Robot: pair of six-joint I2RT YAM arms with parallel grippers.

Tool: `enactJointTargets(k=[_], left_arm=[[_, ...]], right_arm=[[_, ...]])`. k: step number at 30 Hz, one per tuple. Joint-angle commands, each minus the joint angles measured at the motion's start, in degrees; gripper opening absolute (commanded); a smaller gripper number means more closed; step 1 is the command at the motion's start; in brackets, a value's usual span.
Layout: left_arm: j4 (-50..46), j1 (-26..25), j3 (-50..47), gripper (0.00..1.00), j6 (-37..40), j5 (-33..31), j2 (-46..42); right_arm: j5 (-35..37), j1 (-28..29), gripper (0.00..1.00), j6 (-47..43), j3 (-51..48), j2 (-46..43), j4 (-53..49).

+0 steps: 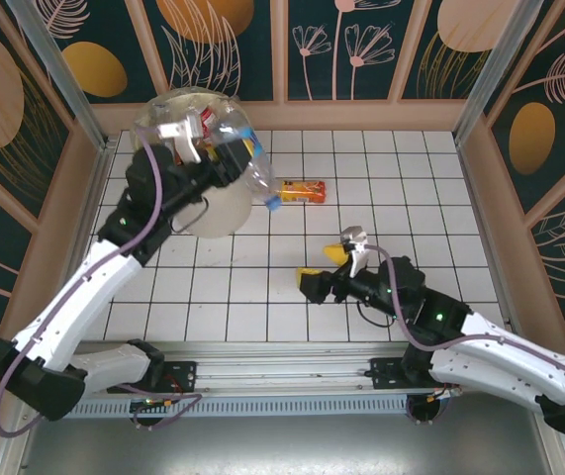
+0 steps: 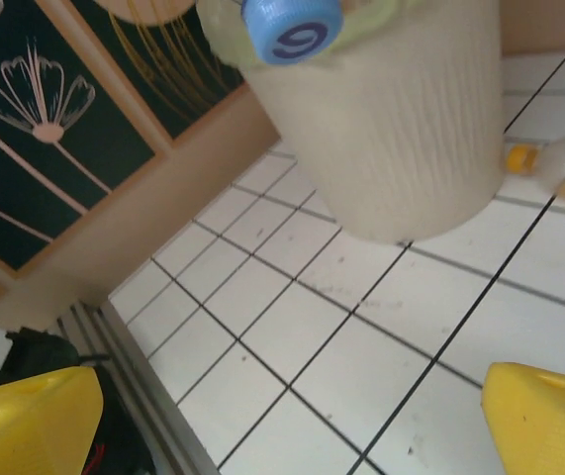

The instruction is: Put the plastic bottles in the bin

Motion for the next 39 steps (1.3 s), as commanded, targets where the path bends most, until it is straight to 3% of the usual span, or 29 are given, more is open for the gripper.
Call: enactJointTargets(k=[1, 8, 20, 32, 39], left_arm=[[-13.3, 2.6, 10.9, 0.64, 7.6, -3.1, 6.3], [-23.3, 7.6, 25.1, 0.64, 10.5, -11.3, 15.4], [-22.2, 14.0, 25.4, 0.64, 8.2, -9.2, 18.1], [-22.6, 14.1, 23.4, 0.67, 10.0, -9.4, 23.4], [-21.5, 14.1, 21.4, 0.73, 10.0, -8.5, 25.5]], right_arm=[[3.6, 0.2, 0.99, -2.7, 3.7, -2.6, -4.5], [8.1, 0.3, 0.99, -4.8, 5.3, -3.3, -6.2], [10.2, -0.5, 0.98, -6.4, 6.1, 0.7, -5.0], [9.7, -1.6, 0.95, -4.6, 8.6, 4.8, -7.1], [2.8, -6.8, 0.94, -4.3, 8.8, 8.8, -6.2]])
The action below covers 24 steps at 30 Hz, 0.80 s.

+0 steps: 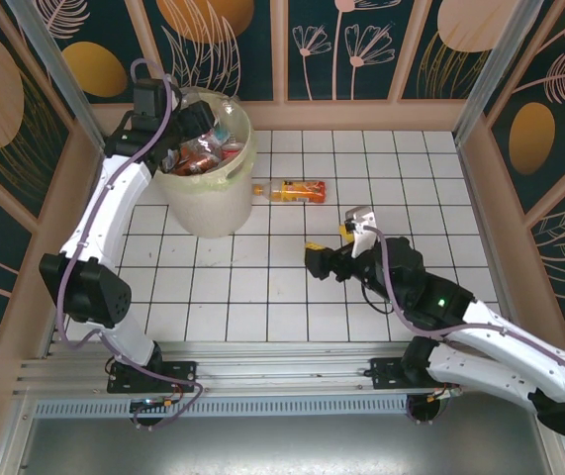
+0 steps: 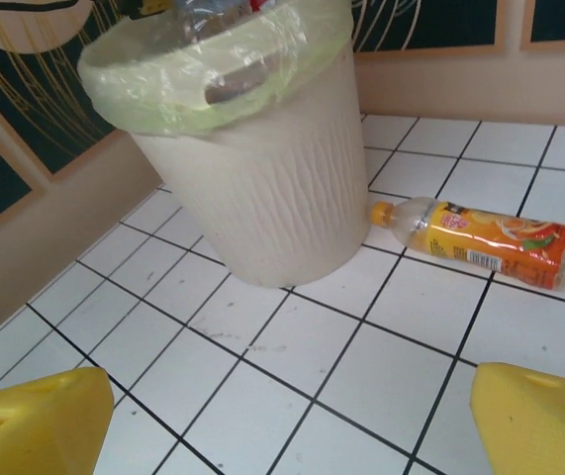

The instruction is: Put the plastic bottles in the bin

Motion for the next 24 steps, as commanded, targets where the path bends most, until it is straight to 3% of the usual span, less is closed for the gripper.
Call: enactJointTargets(k=[1, 5, 8, 17, 24], left_arm=[[0.7, 0.0, -1.8, 0.75, 0.8, 1.5, -0.1], [1.3, 0.1, -2.3, 0.89, 0.3, 2.6, -1.7], [1.6, 0.1, -2.8, 0.99, 0.8, 2.7, -4.6], [9.5, 0.0, -14.8, 0.99, 4.2, 6.6, -20.4], [17.1, -1.0, -32.7, 0.99, 2.9, 20.6, -35.4]], right_arm=[[-6.0, -3.7, 0.94, 0.4, 1.0, 0.7, 0.7], [-18.3, -13.7, 0.93, -1.7, 0.6, 4.0, 2.6], [-23.7, -18.4, 0.93, -4.3, 0.4, 7.1, 5.7], [-29.7, -24.3, 0.93, -12.1, 4.1, 20.8, 10.2], [-33.3, -29.5, 0.98, -21.7, 13.3, 33.5, 4.9]])
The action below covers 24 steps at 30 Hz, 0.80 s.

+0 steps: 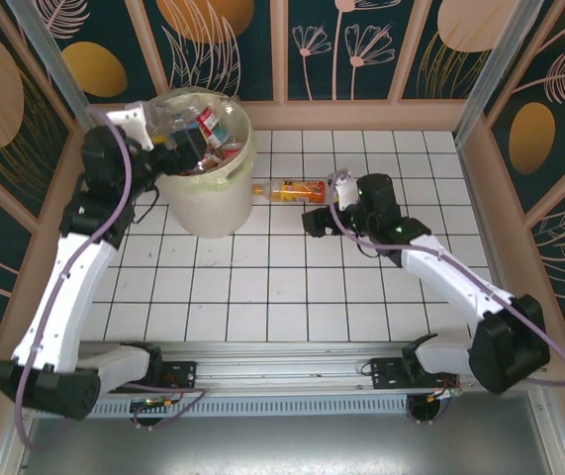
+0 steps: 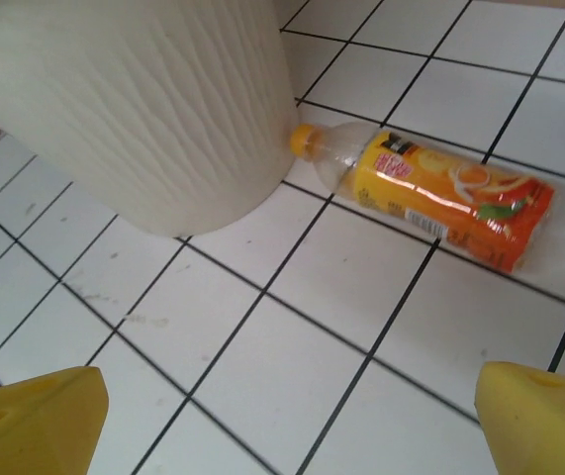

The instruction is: Put the plastic bottles in the bin

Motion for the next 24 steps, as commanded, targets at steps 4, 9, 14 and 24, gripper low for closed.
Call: enactJointTargets(k=[4, 9, 14, 24], left_arm=[[8.6, -3.0, -16.5, 0.99, -1.5, 11.1, -11.5], [14.7, -7.2, -26.9, 0.99, -5.9, 15.1, -15.9], [28.1, -11.3, -38.0, 0.99, -13.7, 16.1, -18.1], [31.0, -13.2, -41.5, 0.99, -13.1, 16.2, -16.5]], right_arm=[[-5.1, -4.0, 0.99, -9.5, 10.2, 9.7, -4.1], [-2.9, -4.9, 0.99, -14.1, 19.1, 19.8, -9.3], [-2.0, -5.6, 0.99, -15.8, 24.9, 27.3, -10.2], [4.1, -5.5, 0.97, -17.3, 32.3, 38.0, -7.8]])
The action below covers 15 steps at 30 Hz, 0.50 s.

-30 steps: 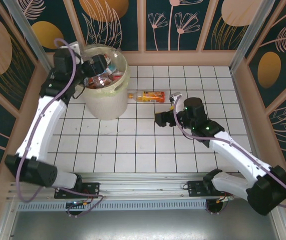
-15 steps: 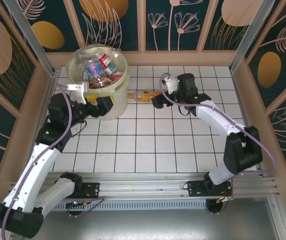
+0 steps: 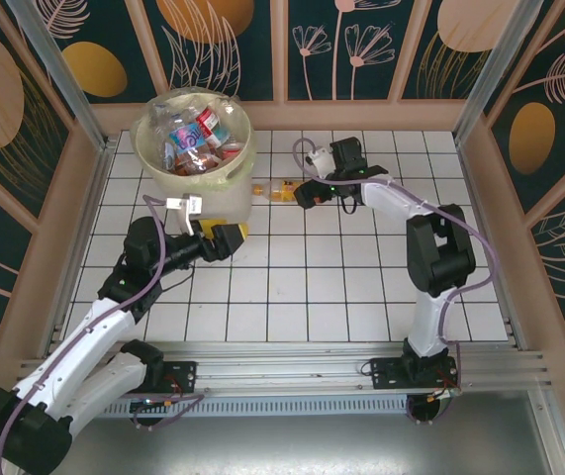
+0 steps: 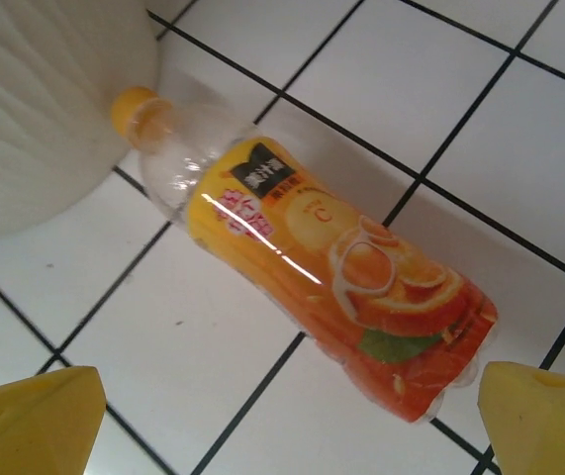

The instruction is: Put the plastic bottles in the bin

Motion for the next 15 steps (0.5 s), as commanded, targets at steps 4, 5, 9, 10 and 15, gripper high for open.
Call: enactJointTargets(k=[4, 5, 9, 10, 15], left_arm=[[9.5, -1.3, -3.6, 0.99, -2.6, 1.7, 1.4], [10.5, -1.6, -4.2, 0.99, -2.8, 1.6, 1.7], [14.7, -3.0, -5.9, 0.99, -4.2, 1.1, 3.6], [15.8, -3.6, -6.2, 0.99, -4.4, 0.7, 4.1], [18.2, -6.1, -6.2, 0.98, -4.6, -0.2, 6.8]], right_arm=[[4.7, -0.1, 0.96, -3.4, 7.4, 5.1, -0.1], [5.0, -0.1, 0.97, -3.7, 8.4, 6.0, -0.3], [4.3, 0.1, 0.95, -4.8, 13.1, 9.6, -2.9], [4.4, 0.3, 0.95, -5.0, 14.0, 10.4, -3.5], [5.0, 1.4, 0.95, -5.5, 18.0, 14.3, -4.9]])
